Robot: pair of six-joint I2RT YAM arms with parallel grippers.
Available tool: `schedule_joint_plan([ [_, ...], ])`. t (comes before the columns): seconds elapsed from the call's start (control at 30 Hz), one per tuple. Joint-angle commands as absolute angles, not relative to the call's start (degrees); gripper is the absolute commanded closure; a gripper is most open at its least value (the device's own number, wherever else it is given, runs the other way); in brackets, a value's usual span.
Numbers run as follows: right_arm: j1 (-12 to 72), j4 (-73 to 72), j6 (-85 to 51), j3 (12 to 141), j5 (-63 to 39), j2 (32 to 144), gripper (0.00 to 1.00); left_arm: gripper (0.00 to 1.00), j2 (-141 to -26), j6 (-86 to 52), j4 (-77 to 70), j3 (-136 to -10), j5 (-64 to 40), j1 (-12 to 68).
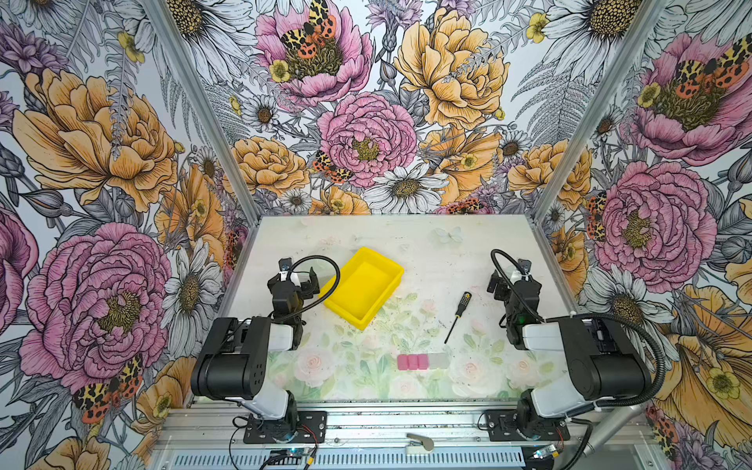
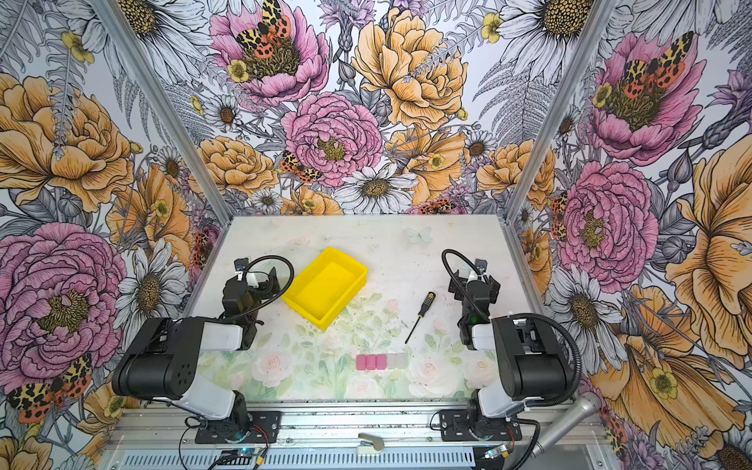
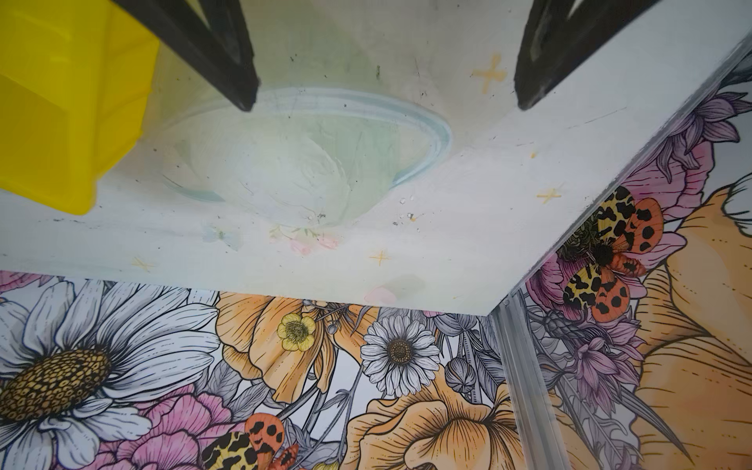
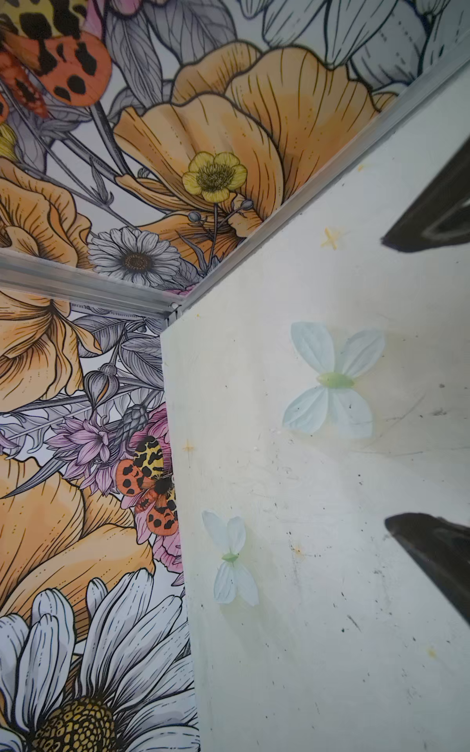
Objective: Put the screwdriver in the bin
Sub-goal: Pick up the screwdriver from the middle-right of the table.
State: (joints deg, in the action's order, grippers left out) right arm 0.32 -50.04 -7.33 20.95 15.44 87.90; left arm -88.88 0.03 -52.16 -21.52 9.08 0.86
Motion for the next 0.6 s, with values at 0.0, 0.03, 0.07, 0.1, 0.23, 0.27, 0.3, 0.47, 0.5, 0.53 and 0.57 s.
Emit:
schedule_joint_plan([
  [0.0, 0.42, -52.19, -6.61, 21.1, 16.48, 87.83, 0.0, 0.01, -88.77, 0.62, -53.33, -21.84, 7.38, 0.22],
  [0.03, 0.44, -52.18, -6.65, 21.1, 16.48, 87.83, 0.01, 0.01, -88.77, 0.62, -53.34, -21.8, 7.38, 0.19],
  [0.07, 0.45, -52.15, -6.64, 21.12, 16.49, 87.89, 0.01, 0.01, -88.75, 0.62, -53.34, -21.79, 7.38, 0.21],
  [0.1, 0.43, -52.21, -6.61, 21.12, 16.44, 87.83, 0.0, 0.01, -88.77, 0.62, -53.28, -21.8, 7.36, 0.27],
  [0.23, 0.42, -52.13, -6.63, 21.11, 16.44, 87.86, 0.0, 0.01, -88.77, 0.61, -53.26, -21.8, 7.38, 0.17],
  [0.27, 0.51, -52.14, -6.64, 21.15, 16.44, 87.85, 0.0, 0.01, -88.77, 0.61, -53.33, -21.78, 7.32, 0.18],
  [0.3, 0.49, -52.16, -6.59, 21.12, 16.51, 87.89, 0.01, 0.01, -88.77, 0.51, -53.32, -21.8, 7.3, 0.17],
  [0.47, 0.44, -51.95, -6.66, 21.35, 16.46, 88.02, 0.01, 0.01, -88.77, 0.5, -53.26, -21.83, 7.25, 0.18],
  [0.5, 0.41, -51.94, -6.73, 21.39, 16.43, 87.96, 0.01, 0.01, -88.77, 0.52, -53.28, -21.8, 7.25, 0.14],
  [0.53, 0.44, -51.93, -6.69, 21.44, 16.51, 87.98, 0.0, 0.01, -88.75, 0.51, -53.3, -21.8, 7.29, 0.17],
  [0.57, 0.36, -51.9, -6.75, 21.42, 16.45, 87.97, 0.0, 0.01, -88.77, 0.48, -53.27, -21.8, 7.25, 0.1],
])
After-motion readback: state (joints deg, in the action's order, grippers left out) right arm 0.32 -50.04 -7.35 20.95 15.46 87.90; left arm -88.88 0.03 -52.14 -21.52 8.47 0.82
